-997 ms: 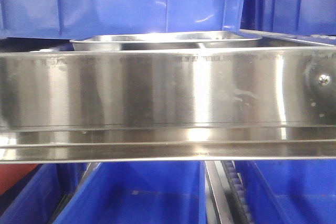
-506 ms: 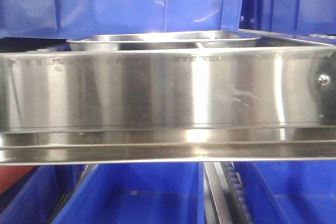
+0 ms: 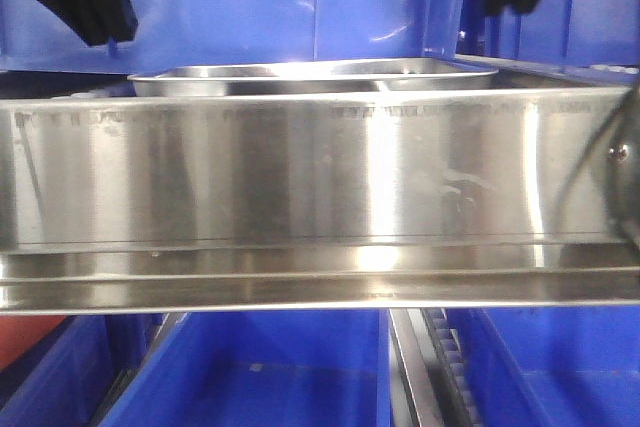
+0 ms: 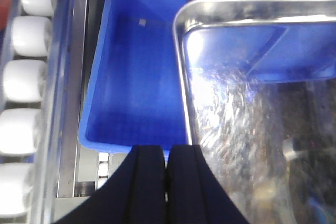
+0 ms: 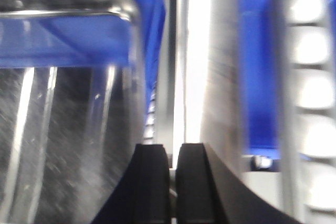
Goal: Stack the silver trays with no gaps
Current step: 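Lower both grippers onto opposite rims of the silver tray and close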
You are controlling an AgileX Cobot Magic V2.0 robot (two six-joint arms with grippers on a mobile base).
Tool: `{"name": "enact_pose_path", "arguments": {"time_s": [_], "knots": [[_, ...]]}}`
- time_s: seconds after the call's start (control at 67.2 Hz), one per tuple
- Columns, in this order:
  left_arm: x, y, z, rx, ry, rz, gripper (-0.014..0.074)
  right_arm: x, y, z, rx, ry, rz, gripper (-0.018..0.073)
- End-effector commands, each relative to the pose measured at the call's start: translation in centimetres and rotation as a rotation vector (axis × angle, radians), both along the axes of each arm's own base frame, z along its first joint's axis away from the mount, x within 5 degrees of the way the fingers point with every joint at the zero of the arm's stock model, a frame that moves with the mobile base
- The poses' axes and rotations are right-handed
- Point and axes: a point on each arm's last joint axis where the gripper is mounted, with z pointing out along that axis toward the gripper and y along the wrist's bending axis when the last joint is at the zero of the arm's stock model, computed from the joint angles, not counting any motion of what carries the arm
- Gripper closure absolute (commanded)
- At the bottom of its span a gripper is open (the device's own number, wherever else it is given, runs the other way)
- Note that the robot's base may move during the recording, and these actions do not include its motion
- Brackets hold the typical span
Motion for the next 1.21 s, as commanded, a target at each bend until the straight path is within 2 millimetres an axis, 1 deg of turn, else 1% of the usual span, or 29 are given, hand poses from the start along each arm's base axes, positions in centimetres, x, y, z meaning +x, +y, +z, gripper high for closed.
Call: {"name": "enact_pose_path", "arguments": {"time_s": [0.0,0.089,0.193,0.402,0.461,0.536,0.565,0.625,0.64,0.655,0.714,0.789,0.952,1.071,1.19], "knots": [[0.6,-0.3,0.4,-0.018,-0.013,0.011,0.0613,0.7,0.3,0.2,0.003,-0.012,0.001,0.0555],[1.6,-0.3,0.3,-0.016,-0.009,0.025,0.0613,1.0,0.5,-0.2,0.008,-0.006,0.004,0.0555],[2.6,-0.5,-0.4,-0.001,0.021,0.037,0.0613,1.2,0.7,-0.5,0.008,-0.001,0.004,0.0555],[3.0,-0.7,-0.9,0.005,0.030,0.035,0.0613,1.7,1.0,-1.1,0.019,-0.005,0.006,0.0550],[3.0,-0.7,-0.9,0.005,0.030,0.035,0.0613,1.9,1.1,-1.4,0.022,0.008,0.006,0.0514],[2.9,-0.7,-1.0,0.008,0.040,0.037,0.0608,2.0,1.2,-1.8,0.023,0.019,0.006,0.0431],[2.9,-0.7,-1.0,0.008,0.048,0.038,0.0595,2.1,1.3,-2.0,0.021,0.023,0.005,0.0389],[2.7,-0.8,-1.2,-0.003,0.065,0.041,0.0508,2.2,1.3,-2.2,0.019,0.027,0.005,0.0341],[2.7,-0.8,-1.1,-0.003,0.064,0.041,0.0498,2.2,1.3,-2.2,0.019,0.027,0.006,0.0339],[2.7,-0.8,-1.1,-0.003,0.064,0.041,0.0468,2.2,1.3,-2.2,0.020,0.025,0.006,0.0339],[2.8,-0.8,-1.3,-0.001,0.069,0.041,0.0394,2.4,1.5,-2.3,0.027,0.020,0.007,0.0349],[3.0,-0.9,-1.6,0.004,0.076,0.042,0.0337,2.6,1.6,-2.7,0.030,0.023,0.007,0.0368],[3.4,-1.3,-2.8,-0.001,0.118,0.045,0.0331,2.7,1.7,-3.2,0.030,0.046,0.005,0.0381],[3.4,-1.4,-2.9,-0.004,0.114,0.044,0.0331,2.8,1.8,-3.3,0.034,0.039,0.006,0.0382],[3.5,-1.4,-3.0,-0.006,0.111,0.043,0.0331,3.1,1.9,-3.9,0.026,0.054,0.006,0.0382]]}}
